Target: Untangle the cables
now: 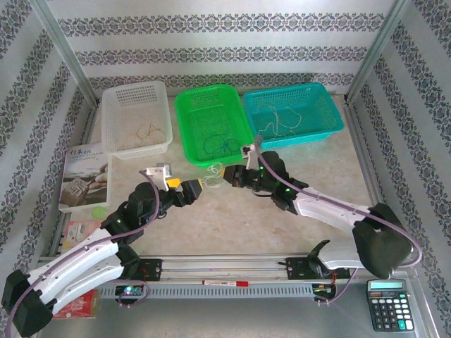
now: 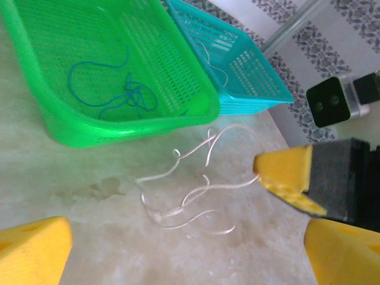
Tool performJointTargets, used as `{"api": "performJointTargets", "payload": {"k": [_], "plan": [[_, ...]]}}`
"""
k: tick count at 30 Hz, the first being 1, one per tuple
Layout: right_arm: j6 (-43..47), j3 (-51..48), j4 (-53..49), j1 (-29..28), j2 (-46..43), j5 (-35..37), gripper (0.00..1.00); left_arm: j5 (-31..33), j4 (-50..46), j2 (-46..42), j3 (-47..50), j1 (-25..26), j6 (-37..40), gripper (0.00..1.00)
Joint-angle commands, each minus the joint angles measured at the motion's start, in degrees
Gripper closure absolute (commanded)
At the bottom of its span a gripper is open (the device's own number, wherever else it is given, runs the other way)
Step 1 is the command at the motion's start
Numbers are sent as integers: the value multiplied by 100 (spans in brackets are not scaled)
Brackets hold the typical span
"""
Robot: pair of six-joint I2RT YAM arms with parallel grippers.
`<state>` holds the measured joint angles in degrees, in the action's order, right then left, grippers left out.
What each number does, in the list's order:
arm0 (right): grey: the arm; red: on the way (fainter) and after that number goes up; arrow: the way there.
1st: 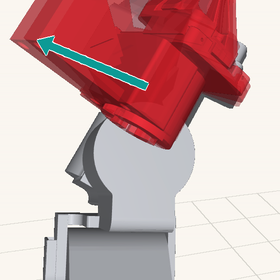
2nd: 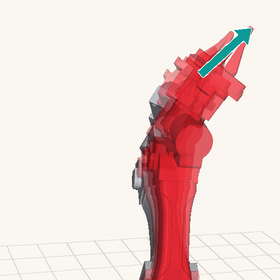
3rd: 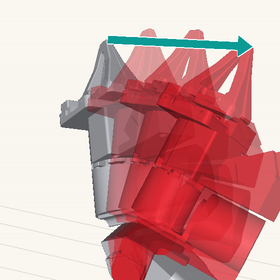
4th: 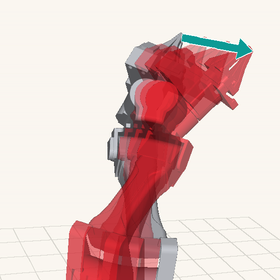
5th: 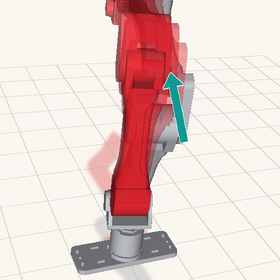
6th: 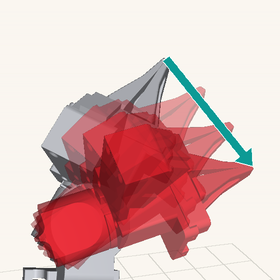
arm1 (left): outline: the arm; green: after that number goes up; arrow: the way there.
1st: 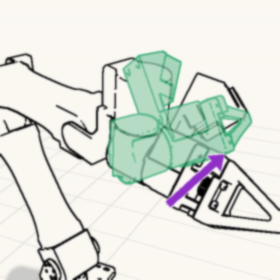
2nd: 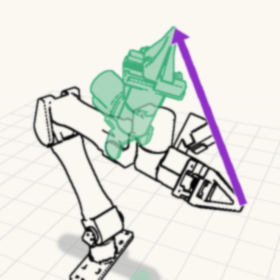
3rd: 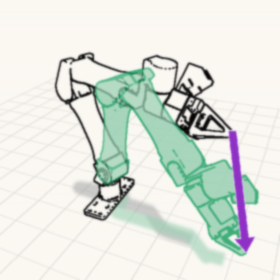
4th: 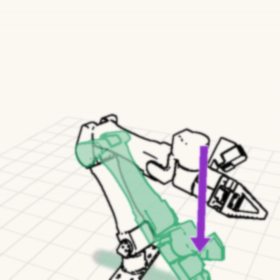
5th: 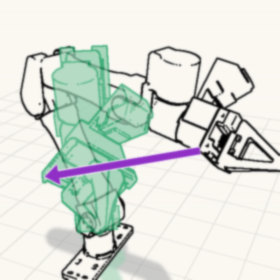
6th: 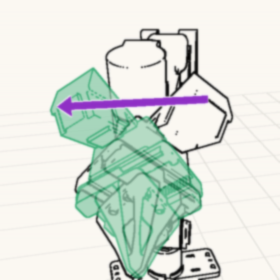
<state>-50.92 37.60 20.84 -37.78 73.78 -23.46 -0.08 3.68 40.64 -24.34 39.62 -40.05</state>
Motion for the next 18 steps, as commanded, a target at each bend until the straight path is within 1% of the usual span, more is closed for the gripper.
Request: {"api": "performJointTargets", "payload": {"k": [1,4,9,13,16,18], "plan": [[-124,-130,-191,249,-429,-235,100,-431,654,144,61,-42,185,0],[-253,-176,-242,456,-777,-330,100,-584,885,320,61,-50,189,4],[-368,-175,-374,642,-1221,-421,100,-728,1137,609,-13,-45,173,16],[-440,-166,-417,701,-1417,-481,100,-817,1352,863,-112,-49,151,23],[-492,-154,-405,727,-1494,-521,100,-857,1593,1044,-159,-43,105,26],[-529,-140,-416,728,-1528,-542,100,-897,1757,1171,-207,-46,102,30]]}}
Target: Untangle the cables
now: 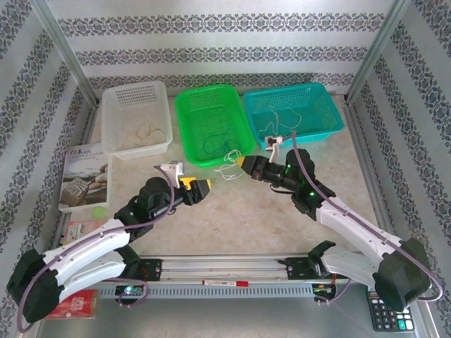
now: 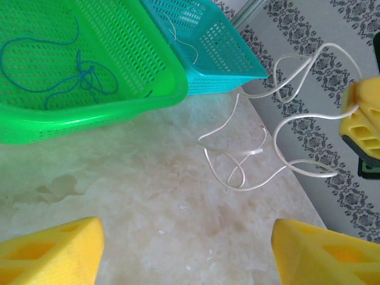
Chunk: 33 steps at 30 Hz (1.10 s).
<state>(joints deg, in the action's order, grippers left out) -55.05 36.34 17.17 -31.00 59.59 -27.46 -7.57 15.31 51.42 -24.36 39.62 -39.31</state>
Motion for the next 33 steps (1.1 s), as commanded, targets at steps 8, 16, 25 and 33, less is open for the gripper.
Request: {"api": "performJointTargets", "payload": {"k": [8,16,25,33], "plan": [[-175,49,-52,77,-145,-216,100,-331,423,534,-546,-50,523,42],[-199,93,-57,87,-169,-242,100,-145,60,630,-675,-46,997,34],[-199,84,-52,86,-173,-230,100,-179,767,777,-583,-67,63,27],[-61,66,-63,107,-160,-194,100,-138,1599,752,-262,-250,-2602,29]]}}
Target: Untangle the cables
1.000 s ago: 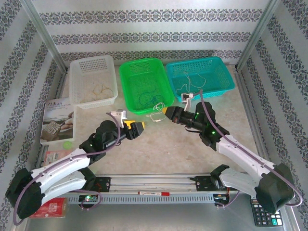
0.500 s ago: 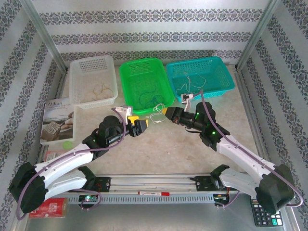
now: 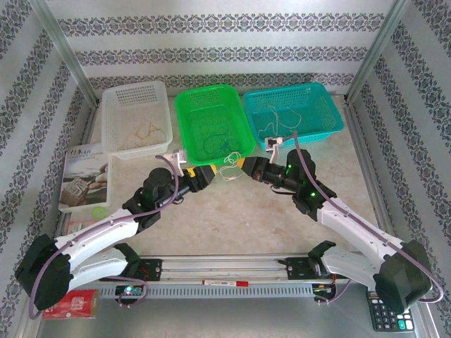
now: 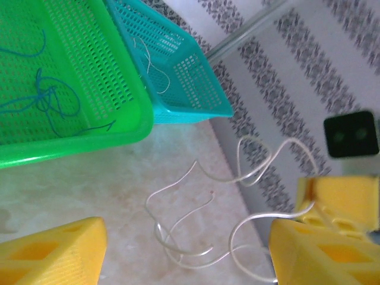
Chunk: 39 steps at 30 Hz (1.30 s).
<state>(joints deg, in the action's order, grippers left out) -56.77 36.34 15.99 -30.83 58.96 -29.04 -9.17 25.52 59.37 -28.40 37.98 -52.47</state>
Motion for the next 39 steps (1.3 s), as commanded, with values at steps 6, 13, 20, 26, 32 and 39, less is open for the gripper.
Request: {"api": "performJointTargets", "payload": {"k": [6,13,20,26,32,39], "plan": [[442,110,-67,86,-141,130,100,-119,864,-17,387,-89,-2731,30],[595,132,-56,77,-95,176,100,-462,1227,206,207,-77,-3354,30],[634,121,-14,68,-81,233,100,-542,1951,704,195,43,-3680,35],[650,145,18,34,-40,232,100,-490,2560,1097,300,122,-3879,37],[650,137,57,-9,17,232,100,-481,2856,1313,290,149,-3942,42],[641,154,84,-28,19,232,100,-481,3017,1455,291,153,-3966,50]]}}
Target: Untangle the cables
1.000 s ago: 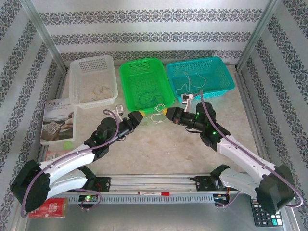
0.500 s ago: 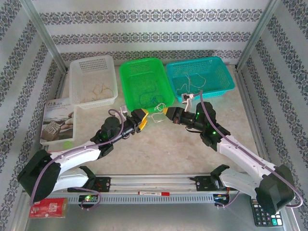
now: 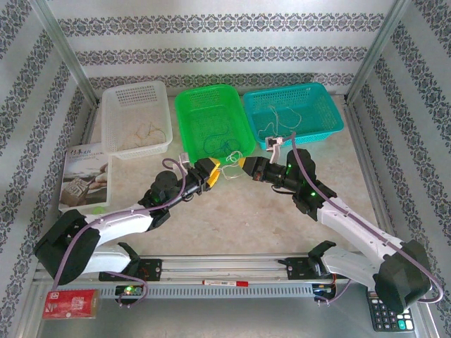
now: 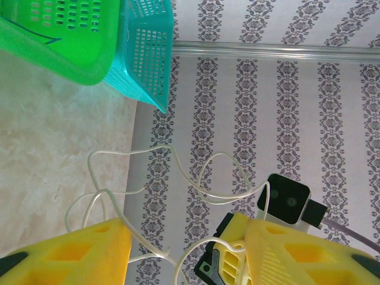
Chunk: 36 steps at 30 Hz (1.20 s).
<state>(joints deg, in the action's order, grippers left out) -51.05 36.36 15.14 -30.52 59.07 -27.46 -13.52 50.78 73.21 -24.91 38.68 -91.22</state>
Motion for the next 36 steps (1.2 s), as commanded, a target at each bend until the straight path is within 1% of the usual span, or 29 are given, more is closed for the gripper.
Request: {"api": "performJointTargets", "payload": {"k": [1,8,12,15,19,23,27,33,36], "plan": [[68,152,164,-58,8,76,100,-40,529,97,-51,87,-93,52],[42,170,165,-59,-25,76,100,-44,907,340,29,95,-203,61],[36,178,165,-61,-32,82,100,-23,1094,460,56,105,-243,69],[38,179,153,-58,-45,84,100,6,1187,492,83,112,-246,77],[64,179,115,-34,-103,97,100,84,1197,453,133,108,-239,90],[63,156,82,18,-162,118,100,181,1095,328,181,112,-192,100],[59,92,59,70,-214,136,100,273,863,99,188,105,-11,100],[33,47,50,116,-285,120,100,453,179,-440,145,105,363,100],[36,56,44,156,-289,130,100,551,-17,-653,156,100,525,100]]}}
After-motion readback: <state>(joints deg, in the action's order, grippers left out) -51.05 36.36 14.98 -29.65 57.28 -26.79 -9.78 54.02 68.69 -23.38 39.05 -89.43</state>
